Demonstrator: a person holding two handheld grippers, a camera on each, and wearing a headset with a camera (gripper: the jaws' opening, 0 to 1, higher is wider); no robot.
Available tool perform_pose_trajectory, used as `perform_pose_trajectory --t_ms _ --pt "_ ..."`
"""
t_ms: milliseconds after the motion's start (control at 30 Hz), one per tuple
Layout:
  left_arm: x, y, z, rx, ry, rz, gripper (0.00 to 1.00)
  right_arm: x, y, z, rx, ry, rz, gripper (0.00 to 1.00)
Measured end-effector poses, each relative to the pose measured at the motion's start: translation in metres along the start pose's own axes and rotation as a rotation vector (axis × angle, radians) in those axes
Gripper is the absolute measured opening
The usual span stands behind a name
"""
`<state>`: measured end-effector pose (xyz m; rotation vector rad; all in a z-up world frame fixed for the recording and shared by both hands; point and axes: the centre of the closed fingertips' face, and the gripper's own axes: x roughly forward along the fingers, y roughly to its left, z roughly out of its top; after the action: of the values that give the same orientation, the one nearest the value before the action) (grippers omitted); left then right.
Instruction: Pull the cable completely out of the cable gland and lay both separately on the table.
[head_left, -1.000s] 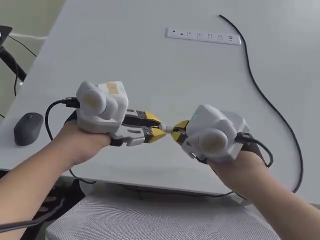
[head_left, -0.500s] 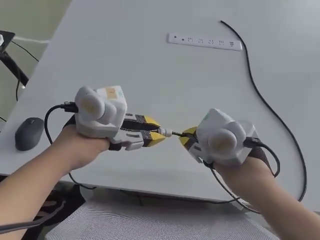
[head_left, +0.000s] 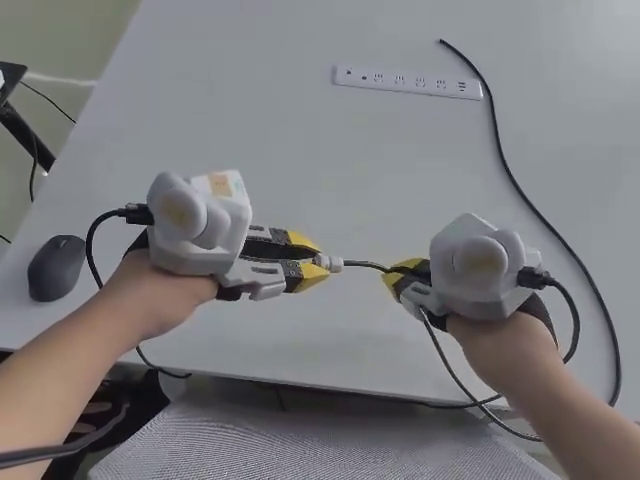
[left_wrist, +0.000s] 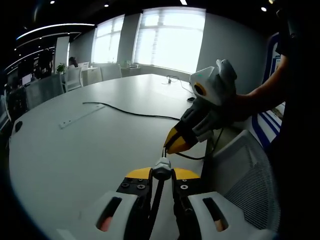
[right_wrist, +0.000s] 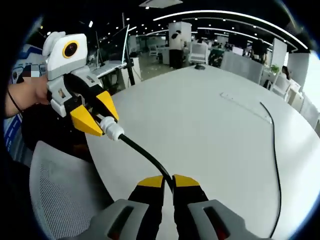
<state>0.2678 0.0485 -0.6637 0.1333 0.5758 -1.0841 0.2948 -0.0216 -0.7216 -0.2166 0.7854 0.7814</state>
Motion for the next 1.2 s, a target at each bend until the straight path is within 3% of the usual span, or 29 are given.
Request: perform_pose_trajectory --t_ms 100,300,567,767,1033,1200 --pt "0.0 0.001 0.001 0.0 -0.003 0.007 0.15 0.001 -0.008 -0.006 0.076 0.007 -0.018 0.01" --pt "0.0 0.0 -0.002 0.003 0.002 0.006 0.15 0.003 -0.017 -0.017 0.134 0.022 -0.049 0.01" --pt "-0.001 0.0 -0.004 0.004 0.0 0.007 0.15 0.004 -0.027 -0.034 0.283 0.053 -0.088 0.01" --pt "-0.001 -0.002 -0.005 0.004 0.001 0.007 0.15 0.005 -0.027 -0.038 0.293 0.055 -0.092 0.01" --pt "-0.003 0.001 -0.006 0.001 0.0 0.018 0.15 0.005 -0.025 -0.038 0.248 0.051 -0.08 0.01" --pt "-0.003 0.001 -0.005 -0.003 -0.001 0.018 0.15 0.003 -0.023 -0.036 0.121 0.057 -0.088 0.01"
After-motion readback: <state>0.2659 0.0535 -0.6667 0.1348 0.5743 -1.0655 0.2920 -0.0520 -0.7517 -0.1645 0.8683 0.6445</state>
